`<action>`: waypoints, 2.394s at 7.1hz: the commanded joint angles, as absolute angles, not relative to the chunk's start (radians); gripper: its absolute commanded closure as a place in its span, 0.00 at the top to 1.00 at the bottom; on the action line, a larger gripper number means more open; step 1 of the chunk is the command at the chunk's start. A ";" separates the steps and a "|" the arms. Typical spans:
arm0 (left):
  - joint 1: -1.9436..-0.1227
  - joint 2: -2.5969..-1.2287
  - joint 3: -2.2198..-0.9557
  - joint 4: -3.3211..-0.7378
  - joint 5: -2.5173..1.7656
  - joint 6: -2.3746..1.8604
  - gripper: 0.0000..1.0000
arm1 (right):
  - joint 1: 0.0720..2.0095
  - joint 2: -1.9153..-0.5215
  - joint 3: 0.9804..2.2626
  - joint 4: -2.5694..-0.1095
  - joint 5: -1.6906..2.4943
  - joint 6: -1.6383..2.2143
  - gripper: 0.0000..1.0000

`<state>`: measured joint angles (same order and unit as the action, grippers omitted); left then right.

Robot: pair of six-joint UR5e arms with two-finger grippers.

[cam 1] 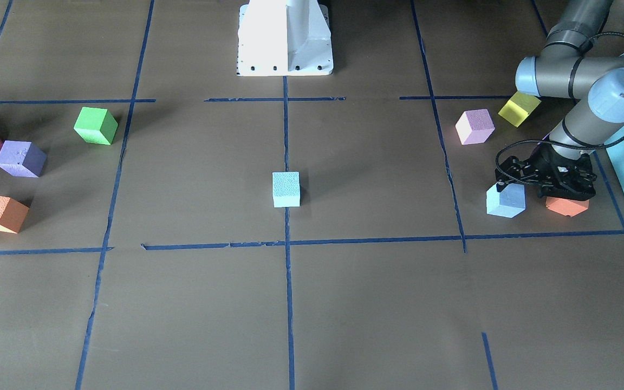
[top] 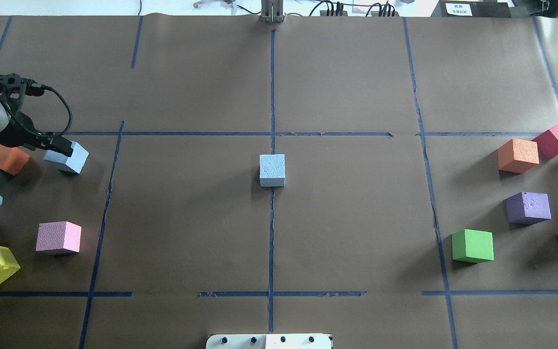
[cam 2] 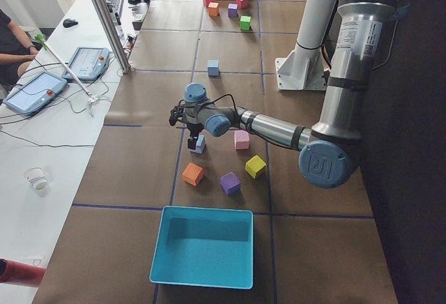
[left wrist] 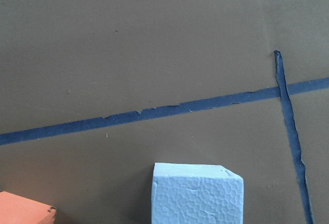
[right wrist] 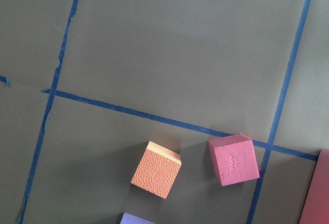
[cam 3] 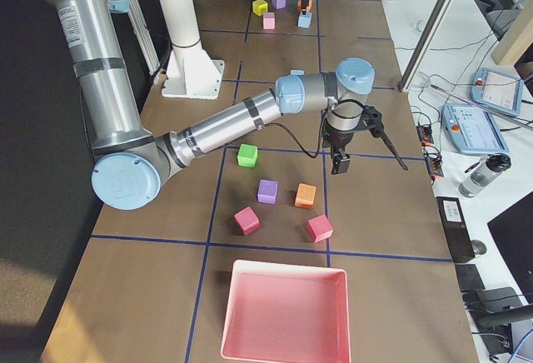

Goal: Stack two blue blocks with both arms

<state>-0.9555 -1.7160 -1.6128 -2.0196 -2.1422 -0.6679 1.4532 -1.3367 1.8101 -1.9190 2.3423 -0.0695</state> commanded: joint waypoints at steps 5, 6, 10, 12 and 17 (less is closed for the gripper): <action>-0.922 -1.759 -1.558 -2.013 -2.143 -0.664 0.00 | 1.457 -1.345 1.810 -1.919 2.342 -0.069 1.00; -0.933 -1.759 -1.610 -1.970 -2.149 -0.666 0.00 | 1.459 -1.342 1.809 -1.919 2.342 -0.075 1.00; -0.934 -1.999 -1.868 -1.394 -2.148 -0.676 0.00 | 1.494 -1.411 1.807 -1.919 2.367 -0.120 1.00; -0.861 -2.174 -1.858 -1.292 -2.146 -0.886 0.00 | 1.523 -1.501 1.807 -1.917 2.425 -0.164 1.00; -0.691 -2.483 -1.619 -1.322 -2.090 -1.106 0.00 | 1.549 -1.672 1.789 -1.715 2.424 -0.175 1.00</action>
<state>-0.7229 -2.4366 -1.6772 -1.3039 -2.1249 -1.0834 1.5480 -1.6391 1.7909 -1.7578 2.4254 -0.1744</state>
